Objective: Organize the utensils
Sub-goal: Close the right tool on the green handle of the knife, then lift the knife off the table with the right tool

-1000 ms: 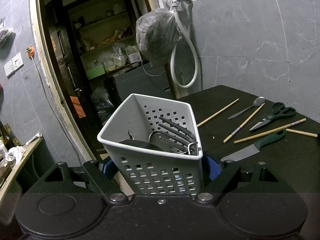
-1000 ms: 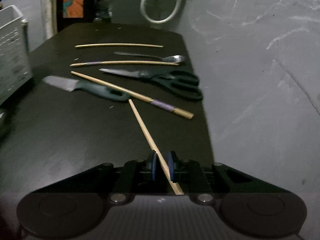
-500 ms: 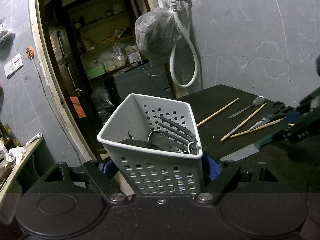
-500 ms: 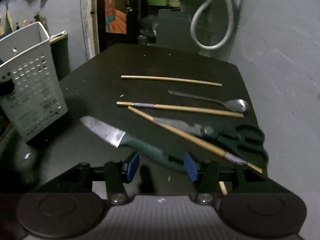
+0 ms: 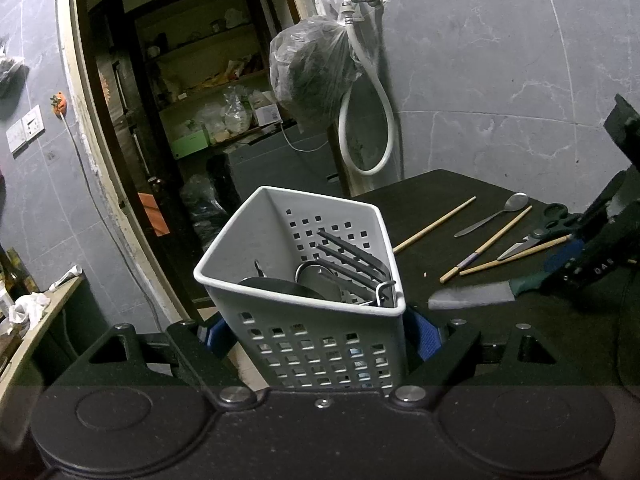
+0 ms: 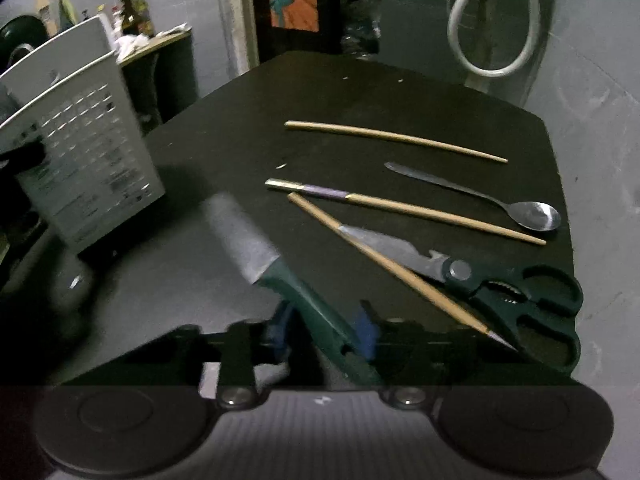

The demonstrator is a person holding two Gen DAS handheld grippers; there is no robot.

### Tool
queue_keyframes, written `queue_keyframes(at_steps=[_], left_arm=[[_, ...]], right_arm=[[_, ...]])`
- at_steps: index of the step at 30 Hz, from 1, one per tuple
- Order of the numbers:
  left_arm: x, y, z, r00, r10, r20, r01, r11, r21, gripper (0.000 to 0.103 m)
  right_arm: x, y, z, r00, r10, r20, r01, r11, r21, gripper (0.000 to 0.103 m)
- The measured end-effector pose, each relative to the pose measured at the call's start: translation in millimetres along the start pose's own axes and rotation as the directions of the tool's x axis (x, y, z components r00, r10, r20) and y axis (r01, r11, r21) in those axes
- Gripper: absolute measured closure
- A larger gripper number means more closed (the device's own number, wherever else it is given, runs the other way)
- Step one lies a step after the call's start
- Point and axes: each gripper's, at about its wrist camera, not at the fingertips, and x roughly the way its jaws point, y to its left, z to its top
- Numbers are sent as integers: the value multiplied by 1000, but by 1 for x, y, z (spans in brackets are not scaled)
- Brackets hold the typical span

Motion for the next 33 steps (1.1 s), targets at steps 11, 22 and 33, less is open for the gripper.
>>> queue_keyframes(at_steps=[11,22,33], left_arm=[[2,-3,0,1000,-2,-2,2,1000,-1,17],[4,-5,1,1000,-4,-3,4,1000,0,17],[5,-8,0,1000,-6,-4,6,1000,2,17]], right_arm=[[-14,61,-22,989,-149,12,148,968,-201,85],[-12,116,-36,953,-295,73,296,846,-444,90],[-18,87,-26,982,-191,7,188,961,-203,90]])
